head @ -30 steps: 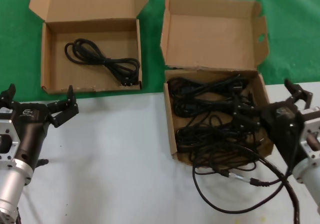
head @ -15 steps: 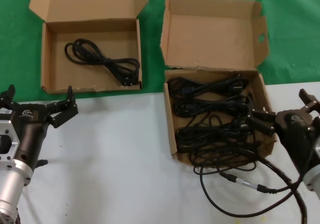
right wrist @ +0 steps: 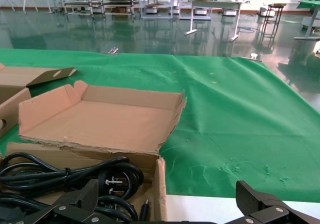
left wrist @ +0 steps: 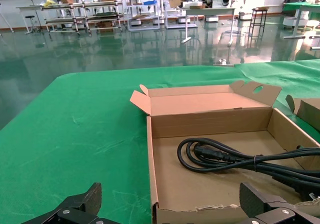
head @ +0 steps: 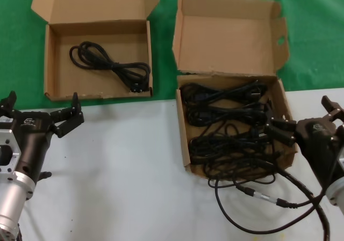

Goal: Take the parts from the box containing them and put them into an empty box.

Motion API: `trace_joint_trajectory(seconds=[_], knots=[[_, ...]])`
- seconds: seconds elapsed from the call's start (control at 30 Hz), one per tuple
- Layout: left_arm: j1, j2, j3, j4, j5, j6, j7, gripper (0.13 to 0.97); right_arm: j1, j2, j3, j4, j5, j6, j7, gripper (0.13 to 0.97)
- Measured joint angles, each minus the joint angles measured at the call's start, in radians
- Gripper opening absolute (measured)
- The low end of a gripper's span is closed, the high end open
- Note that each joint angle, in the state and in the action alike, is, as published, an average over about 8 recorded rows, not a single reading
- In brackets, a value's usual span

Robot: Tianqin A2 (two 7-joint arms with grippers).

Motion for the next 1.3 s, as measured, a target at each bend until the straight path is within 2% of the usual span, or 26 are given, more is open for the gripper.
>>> trace_joint_trajectory(seconds=[1.3], knots=[[0.0,0.0,0.0,0.0,0.0,0.0,0.0,0.966,0.0,0.0,0.0,0.0,0.0,0.0,0.0,0.966]])
